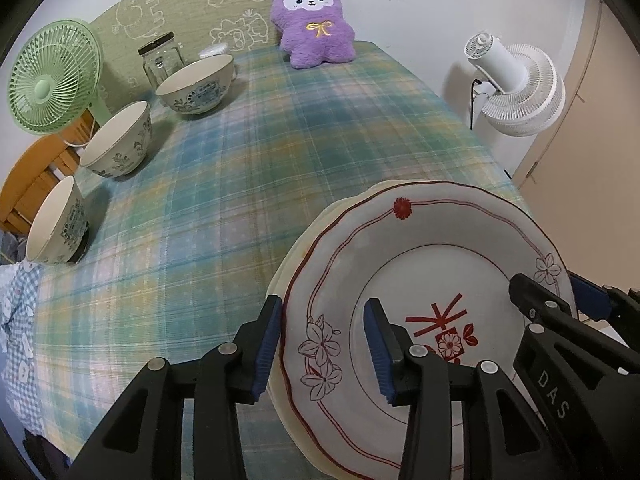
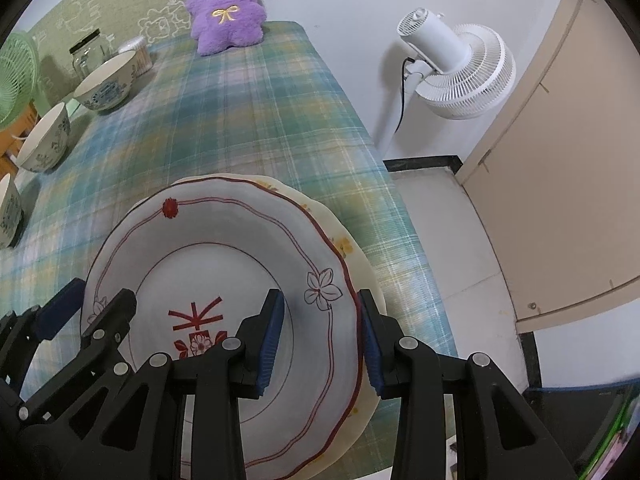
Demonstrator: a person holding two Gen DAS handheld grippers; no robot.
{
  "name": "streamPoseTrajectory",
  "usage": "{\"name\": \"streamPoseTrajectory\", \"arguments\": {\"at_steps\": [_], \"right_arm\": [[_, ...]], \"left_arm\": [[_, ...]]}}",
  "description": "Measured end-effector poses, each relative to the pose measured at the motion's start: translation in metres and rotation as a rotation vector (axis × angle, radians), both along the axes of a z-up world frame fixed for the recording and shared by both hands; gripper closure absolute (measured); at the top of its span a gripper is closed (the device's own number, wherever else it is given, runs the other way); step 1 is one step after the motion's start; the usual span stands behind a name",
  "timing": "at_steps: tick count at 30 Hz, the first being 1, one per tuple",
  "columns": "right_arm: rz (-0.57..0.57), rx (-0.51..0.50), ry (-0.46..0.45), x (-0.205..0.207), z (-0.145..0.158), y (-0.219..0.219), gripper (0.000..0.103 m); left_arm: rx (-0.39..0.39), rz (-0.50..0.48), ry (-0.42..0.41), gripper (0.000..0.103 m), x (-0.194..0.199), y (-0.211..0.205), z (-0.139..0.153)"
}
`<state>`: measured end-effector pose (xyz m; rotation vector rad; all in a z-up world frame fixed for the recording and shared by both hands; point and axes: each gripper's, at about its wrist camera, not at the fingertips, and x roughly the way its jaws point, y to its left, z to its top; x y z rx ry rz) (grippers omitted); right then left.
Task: Organize plates and bowls
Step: 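Lower the red-patterned plate onto the stack and open both grippers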
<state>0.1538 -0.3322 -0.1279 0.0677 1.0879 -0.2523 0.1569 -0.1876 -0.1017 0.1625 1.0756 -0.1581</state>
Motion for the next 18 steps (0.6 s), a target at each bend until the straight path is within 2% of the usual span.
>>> {"name": "streamPoseTrajectory", "arguments": {"at_steps": [4,8,13,18], "right_arm": [[-0.003,0.034,-0.002,0.001,0.000,-0.003,0.053],[-0.007,0.051,0.009,0.003,0.004,-0.004,0.052],[0.006,0.034,-0.009,0.001,0.018,0.000,0.046],[0.009,0.026,-0.030,-0.002,0.036,0.006,0.042]], "left_arm": [[-0.025,-0.022,0.017,0.052,0.000,0.000,0.001],[-0.054,-0.021,0.035,0.047,0.002,0.003,0.004],[-0.075,-0.017,0.027,0.040,0.003,0.012,0.015],[-0.088,-0.015,0.006,0.038,0.002,0.021,0.031]]}}
